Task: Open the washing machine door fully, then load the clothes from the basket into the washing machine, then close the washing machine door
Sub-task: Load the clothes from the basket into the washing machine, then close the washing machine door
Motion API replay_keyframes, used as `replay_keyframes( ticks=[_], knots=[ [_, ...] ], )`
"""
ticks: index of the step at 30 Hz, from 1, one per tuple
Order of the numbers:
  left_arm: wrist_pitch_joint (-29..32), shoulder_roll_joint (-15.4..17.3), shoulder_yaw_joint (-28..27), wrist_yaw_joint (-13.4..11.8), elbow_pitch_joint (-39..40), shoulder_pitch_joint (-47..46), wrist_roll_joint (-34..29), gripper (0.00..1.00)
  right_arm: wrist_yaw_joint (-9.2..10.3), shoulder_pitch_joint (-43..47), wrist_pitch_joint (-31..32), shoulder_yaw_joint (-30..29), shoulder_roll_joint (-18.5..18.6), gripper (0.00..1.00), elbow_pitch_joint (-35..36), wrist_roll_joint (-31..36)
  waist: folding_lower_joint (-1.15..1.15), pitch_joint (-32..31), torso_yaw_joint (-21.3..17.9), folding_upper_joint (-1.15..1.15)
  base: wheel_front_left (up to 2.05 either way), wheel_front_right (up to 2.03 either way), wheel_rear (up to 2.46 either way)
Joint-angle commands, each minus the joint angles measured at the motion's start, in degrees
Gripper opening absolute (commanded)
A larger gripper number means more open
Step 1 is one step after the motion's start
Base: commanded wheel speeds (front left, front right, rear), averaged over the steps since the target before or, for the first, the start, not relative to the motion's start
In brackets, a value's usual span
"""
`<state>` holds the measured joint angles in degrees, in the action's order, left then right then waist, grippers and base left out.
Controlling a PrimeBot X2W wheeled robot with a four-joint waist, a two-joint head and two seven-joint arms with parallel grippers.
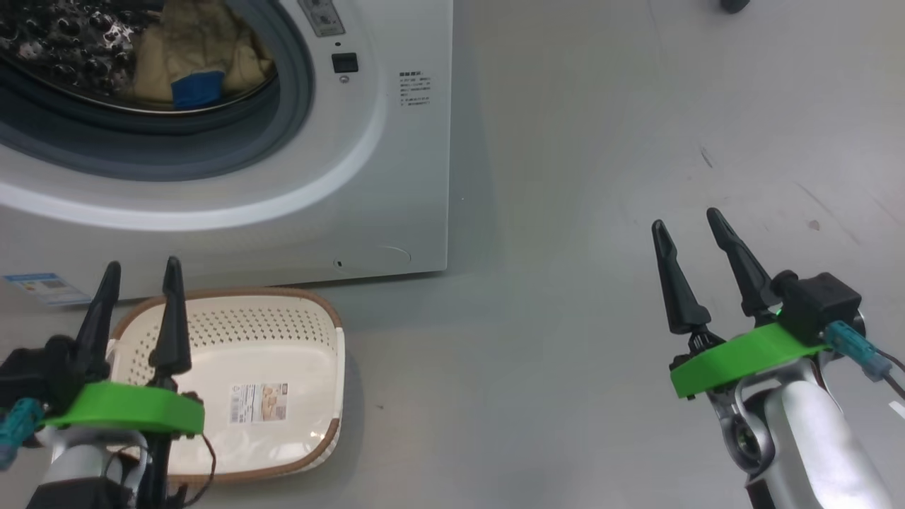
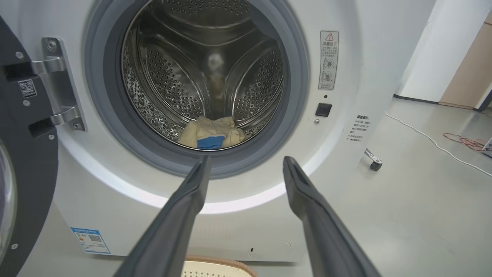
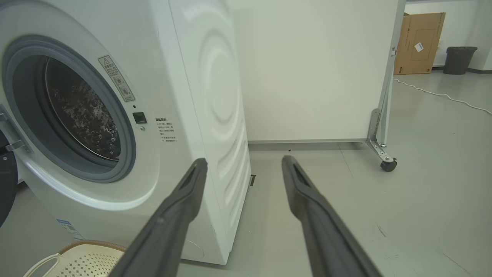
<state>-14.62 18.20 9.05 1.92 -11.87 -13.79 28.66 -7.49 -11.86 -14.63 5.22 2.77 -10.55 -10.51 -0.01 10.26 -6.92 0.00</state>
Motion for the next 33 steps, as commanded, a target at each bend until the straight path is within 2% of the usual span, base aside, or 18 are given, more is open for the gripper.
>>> replay_keyframes(
  ticks=[1,6,7,16,20,33],
  knots=[
    [-0.4,1.2,-3.2,-0.6,2.4,-0.8,-2.4,1.00,0.00,-0.9,-0.4,1.2,0.1,1.00,1.8,-0.2,0.01,-0.3,-0.1,0.00,0.00,0.00,0.00],
    [-0.4,-2.0,-6.4,-1.1,4.8,2.5,-8.1,1.00,0.00,-0.4,-0.4,1.5,0.1,1.00,1.7,-0.6,0.01,-0.9,-0.3,0.00,0.00,0.00,0.00],
    [-0.4,-3.8,-7.7,-0.3,5.5,3.4,-9.0,1.00,0.00,-0.3,-0.4,1.7,0.1,1.00,1.6,-0.7,0.01,-1.2,-0.4,0.00,0.00,0.00,0.00],
    [-0.4,-8.1,-11.2,2.7,5.5,5.4,-12.7,1.00,0.00,0.0,-0.4,2.3,0.1,1.00,1.5,-1.1,0.01,-1.6,-0.6,0.00,0.00,0.00,0.00],
    [-0.4,-8.5,-11.9,3.3,5.4,5.0,-16.5,1.00,0.00,0.0,-0.4,2.4,0.1,1.00,1.7,-1.4,0.01,-1.0,-0.4,0.00,0.00,0.00,0.00],
    [-0.4,-11.1,-14.5,5.1,4.6,3.1,-17.7,1.00,0.00,-1.3,-0.4,2.0,0.1,1.00,2.2,-1.9,0.01,1.0,0.0,0.00,0.00,0.00,0.00]
  ],
)
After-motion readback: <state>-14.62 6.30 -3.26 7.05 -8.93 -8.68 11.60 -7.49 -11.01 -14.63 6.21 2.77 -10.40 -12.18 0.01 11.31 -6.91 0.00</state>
